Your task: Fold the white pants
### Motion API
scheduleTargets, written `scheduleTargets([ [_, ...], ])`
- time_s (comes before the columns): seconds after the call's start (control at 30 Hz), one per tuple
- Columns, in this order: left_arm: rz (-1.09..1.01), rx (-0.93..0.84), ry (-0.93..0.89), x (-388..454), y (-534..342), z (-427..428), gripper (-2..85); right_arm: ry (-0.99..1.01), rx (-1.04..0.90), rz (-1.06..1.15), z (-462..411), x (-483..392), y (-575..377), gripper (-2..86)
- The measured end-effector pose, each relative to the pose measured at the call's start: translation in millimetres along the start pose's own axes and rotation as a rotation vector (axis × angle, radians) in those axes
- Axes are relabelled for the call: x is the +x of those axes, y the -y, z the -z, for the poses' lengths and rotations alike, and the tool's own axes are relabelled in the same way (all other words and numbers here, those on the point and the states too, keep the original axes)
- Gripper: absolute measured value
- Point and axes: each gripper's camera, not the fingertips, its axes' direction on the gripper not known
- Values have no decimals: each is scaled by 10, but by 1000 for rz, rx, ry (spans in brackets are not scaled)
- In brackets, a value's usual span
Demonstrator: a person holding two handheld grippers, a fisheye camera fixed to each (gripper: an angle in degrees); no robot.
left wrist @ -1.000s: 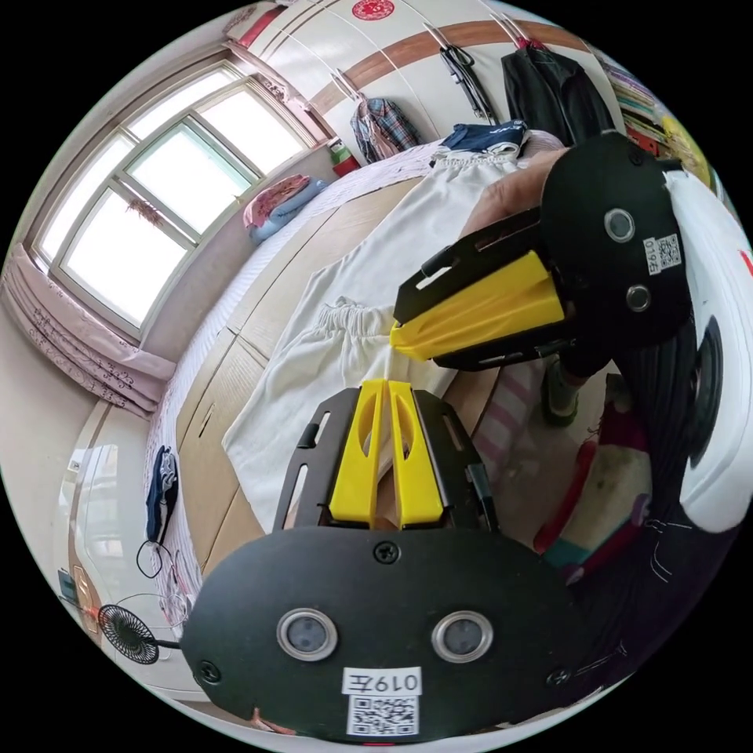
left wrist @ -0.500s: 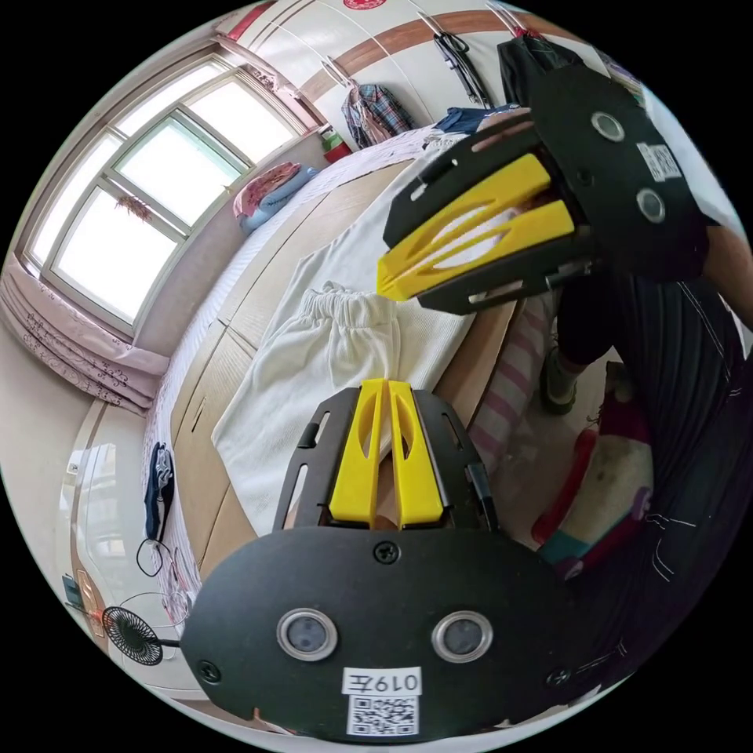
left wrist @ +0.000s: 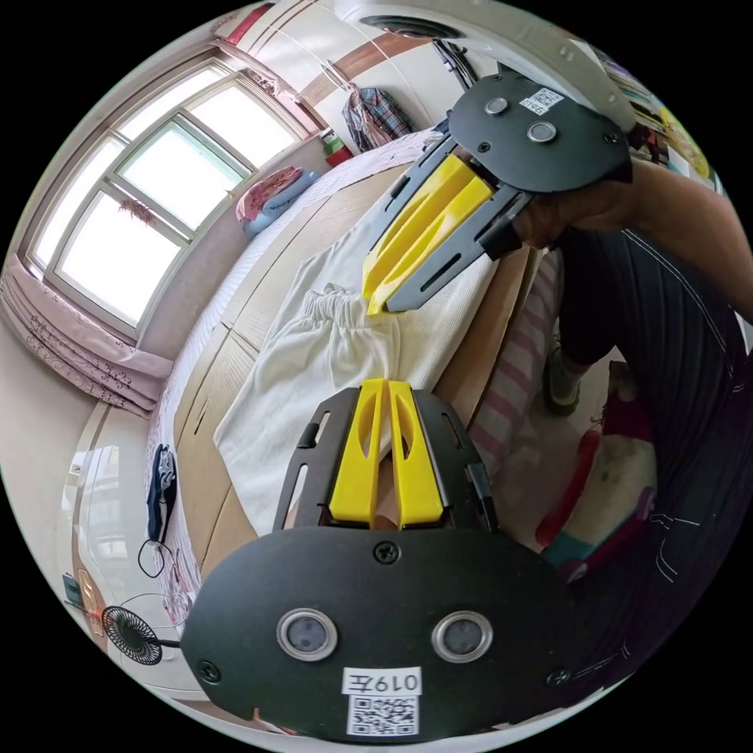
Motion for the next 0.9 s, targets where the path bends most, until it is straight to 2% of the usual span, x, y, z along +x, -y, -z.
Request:
scheduleTargets([
  [0.17, -9, -2, 11, 26, -17, -52, 9, 126, 1, -89, 203, 186, 119, 57],
  [0.5, 6, -13, 27, 13, -85, -225, 7, 4, -35, 75, 610, -84, 541, 26],
  [0.77, -40, -30, 111, 56, -115, -397, 7, 50, -71, 35, 1007, 130, 846, -8],
  [0.9, 12, -40, 71, -75, -177, -585, 8, 57, -38, -23, 1112, 144, 912, -8],
])
